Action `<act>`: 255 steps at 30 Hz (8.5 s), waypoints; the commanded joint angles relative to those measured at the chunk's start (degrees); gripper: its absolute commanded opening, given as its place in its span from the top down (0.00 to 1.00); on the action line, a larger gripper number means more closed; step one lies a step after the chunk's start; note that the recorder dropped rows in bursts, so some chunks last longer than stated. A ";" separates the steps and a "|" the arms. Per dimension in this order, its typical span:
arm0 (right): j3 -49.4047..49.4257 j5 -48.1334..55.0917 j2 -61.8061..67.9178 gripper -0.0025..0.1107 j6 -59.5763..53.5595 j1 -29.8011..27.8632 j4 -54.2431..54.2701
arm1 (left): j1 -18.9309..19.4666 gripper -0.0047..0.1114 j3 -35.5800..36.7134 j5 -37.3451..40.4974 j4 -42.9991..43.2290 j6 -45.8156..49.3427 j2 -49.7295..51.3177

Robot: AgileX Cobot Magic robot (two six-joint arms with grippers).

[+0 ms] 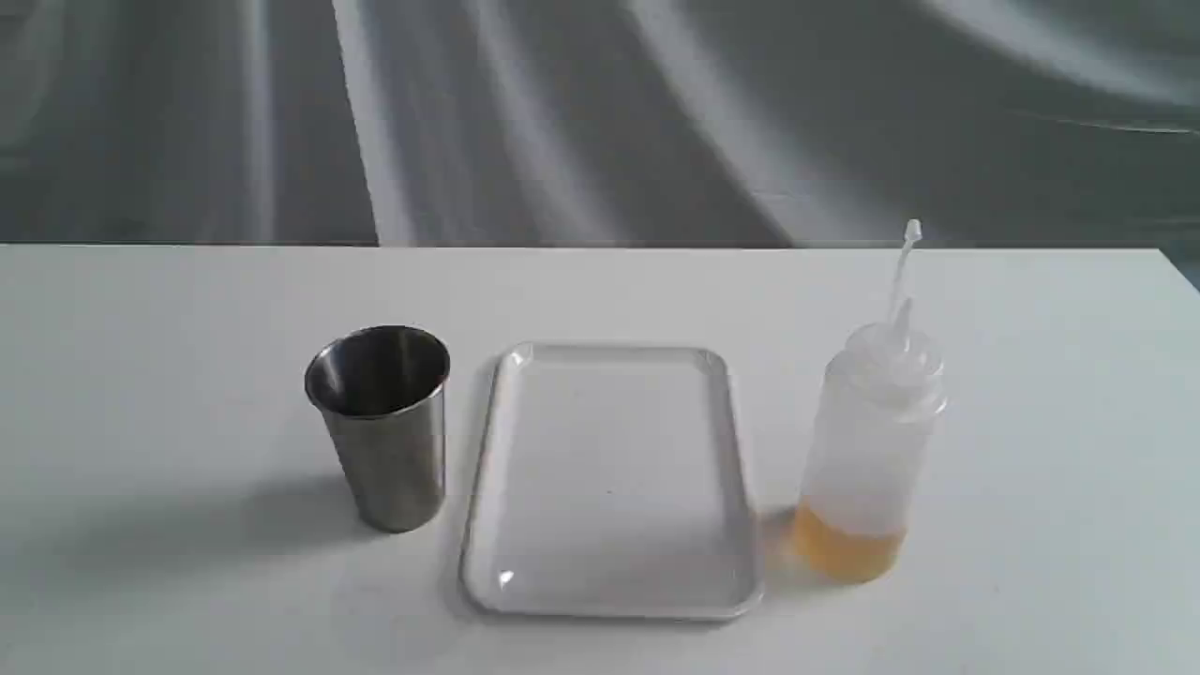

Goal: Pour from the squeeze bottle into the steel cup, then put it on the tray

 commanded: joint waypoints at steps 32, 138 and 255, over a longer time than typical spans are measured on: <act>-8.84 6.61 -0.37 0.98 0.09 -0.38 1.58 | -0.33 0.96 0.25 -0.39 -0.04 -0.26 -0.15; -25.81 -61.64 102.11 0.15 -11.46 14.84 26.05 | -0.33 0.96 0.25 -0.39 -0.04 -0.29 -0.15; -94.53 29.07 119.85 0.92 23.69 34.80 -70.44 | -0.33 0.96 0.25 -0.39 -0.04 -0.30 -0.15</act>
